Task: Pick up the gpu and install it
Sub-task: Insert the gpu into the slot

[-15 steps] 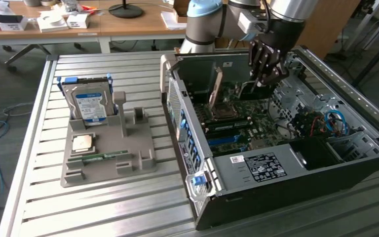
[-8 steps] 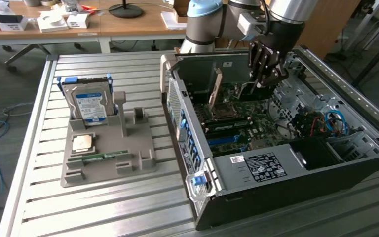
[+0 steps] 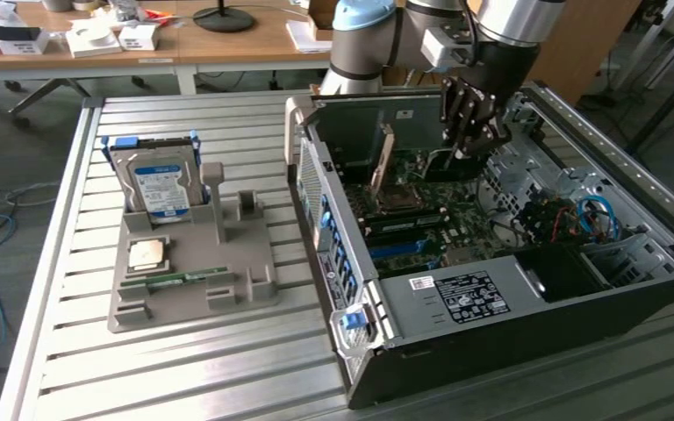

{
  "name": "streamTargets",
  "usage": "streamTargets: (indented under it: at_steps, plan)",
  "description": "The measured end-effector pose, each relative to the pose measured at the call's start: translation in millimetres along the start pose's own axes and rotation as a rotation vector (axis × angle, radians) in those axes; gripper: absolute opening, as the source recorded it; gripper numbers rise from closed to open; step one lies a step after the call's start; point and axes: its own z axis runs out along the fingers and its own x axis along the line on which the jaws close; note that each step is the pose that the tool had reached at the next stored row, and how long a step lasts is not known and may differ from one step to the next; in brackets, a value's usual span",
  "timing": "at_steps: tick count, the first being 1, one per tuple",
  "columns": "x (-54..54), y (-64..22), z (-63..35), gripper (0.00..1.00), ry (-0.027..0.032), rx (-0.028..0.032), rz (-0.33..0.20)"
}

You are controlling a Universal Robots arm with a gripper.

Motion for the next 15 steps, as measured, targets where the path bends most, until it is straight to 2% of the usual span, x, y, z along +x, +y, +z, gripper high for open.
streamTargets:
  at_steps: [4,15]
  plan:
    - [0.1,-0.1,3.9,0.27,0.0001,0.0,0.0]
    - [2.5,-0.2,4.2,0.27,0.0001,0.0,0.0]
